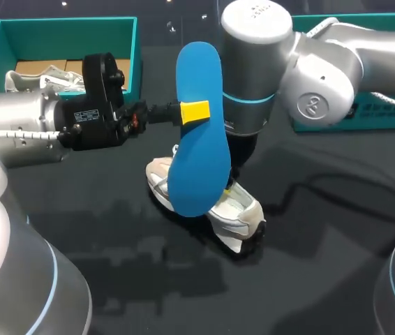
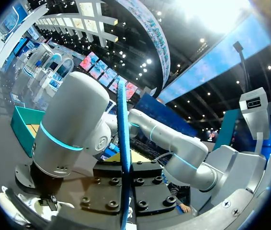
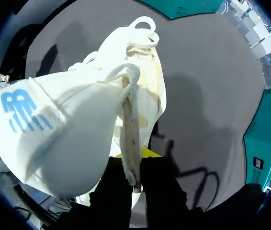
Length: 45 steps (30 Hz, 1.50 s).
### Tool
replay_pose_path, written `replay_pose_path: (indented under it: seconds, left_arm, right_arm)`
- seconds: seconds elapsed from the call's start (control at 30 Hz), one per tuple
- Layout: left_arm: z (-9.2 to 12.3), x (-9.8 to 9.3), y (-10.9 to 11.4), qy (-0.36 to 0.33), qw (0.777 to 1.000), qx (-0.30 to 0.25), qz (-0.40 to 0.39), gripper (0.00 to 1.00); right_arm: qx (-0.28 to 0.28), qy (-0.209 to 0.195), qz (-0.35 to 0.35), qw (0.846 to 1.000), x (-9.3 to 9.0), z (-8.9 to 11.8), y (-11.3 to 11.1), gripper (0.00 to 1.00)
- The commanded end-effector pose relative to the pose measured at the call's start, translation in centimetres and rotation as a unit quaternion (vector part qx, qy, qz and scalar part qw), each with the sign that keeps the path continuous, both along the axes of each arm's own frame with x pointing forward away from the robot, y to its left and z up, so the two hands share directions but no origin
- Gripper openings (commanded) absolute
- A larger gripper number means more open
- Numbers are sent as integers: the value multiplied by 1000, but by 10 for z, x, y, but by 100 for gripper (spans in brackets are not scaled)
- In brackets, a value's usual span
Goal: Take the shoe out of the shoebox, open the shoe tongue, remove and reinsert the insole, then place the shoe into the shoebox
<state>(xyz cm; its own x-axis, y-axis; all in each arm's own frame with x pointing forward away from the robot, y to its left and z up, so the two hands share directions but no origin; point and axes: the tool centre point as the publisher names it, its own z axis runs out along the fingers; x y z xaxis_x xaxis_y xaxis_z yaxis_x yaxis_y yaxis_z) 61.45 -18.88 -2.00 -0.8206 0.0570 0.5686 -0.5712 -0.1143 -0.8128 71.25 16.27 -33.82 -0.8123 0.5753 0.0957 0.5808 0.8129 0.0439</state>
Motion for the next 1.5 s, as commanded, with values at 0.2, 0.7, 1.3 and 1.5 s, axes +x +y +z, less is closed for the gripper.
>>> replay_pose_path:
  seconds: [0.2,0.7,1.3,1.5]
  left_arm:
    - [-1,1,-3,0,1000,-1,0,0]
    - [-1,1,-3,0,1000,-1,0,0]
    - [-1,1,-3,0,1000,-1,0,0]
    - [-1,1,-3,0,1000,-1,0,0]
  right_arm:
    - [47,-38,-65,996,-9,2,-8,0]
    - [82,-17,-212,974,-9,5,-6,0]
    - [76,9,-395,916,-26,-3,0,0]
    - [79,17,-400,913,-22,-15,-2,0]
